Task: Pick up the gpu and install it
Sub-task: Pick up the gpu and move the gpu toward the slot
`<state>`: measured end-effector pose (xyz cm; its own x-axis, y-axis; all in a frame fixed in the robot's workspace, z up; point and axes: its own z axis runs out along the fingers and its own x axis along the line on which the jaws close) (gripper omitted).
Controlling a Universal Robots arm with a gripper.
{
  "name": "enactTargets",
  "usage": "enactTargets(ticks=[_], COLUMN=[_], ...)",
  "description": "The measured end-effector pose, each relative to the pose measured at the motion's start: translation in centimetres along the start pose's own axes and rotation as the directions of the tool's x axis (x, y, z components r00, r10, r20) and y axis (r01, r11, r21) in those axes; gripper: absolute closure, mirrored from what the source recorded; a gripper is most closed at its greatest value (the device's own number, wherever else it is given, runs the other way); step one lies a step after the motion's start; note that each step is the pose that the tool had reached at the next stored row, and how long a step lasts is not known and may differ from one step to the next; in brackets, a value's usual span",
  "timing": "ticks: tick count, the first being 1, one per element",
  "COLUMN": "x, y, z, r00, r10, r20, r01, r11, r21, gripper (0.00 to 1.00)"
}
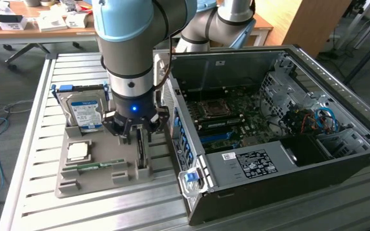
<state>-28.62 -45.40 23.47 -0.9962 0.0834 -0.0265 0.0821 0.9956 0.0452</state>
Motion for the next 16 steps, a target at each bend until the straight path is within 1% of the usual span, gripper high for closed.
enactTargets(ticks=[5, 7, 8, 16], x=[0.0, 0.0, 0.0, -0.14], y=[0.0, 0.0, 0.0, 0.01], z=[0.01, 0.0, 0.0, 0.13], r00=[1.0, 1.0, 1.0, 1.0], r10=[0.0, 0.0, 0.0, 0.0], r20=[0.0001, 0.0, 0.0, 0.0001], r01=[0.0, 0.0, 0.0, 0.0], r11=[1.0, 1.0, 1.0, 1.0], r21=[-0.0001, 0.0, -0.0001, -0.0001], gripper=[0.47, 0.49, 0.55, 0.55])
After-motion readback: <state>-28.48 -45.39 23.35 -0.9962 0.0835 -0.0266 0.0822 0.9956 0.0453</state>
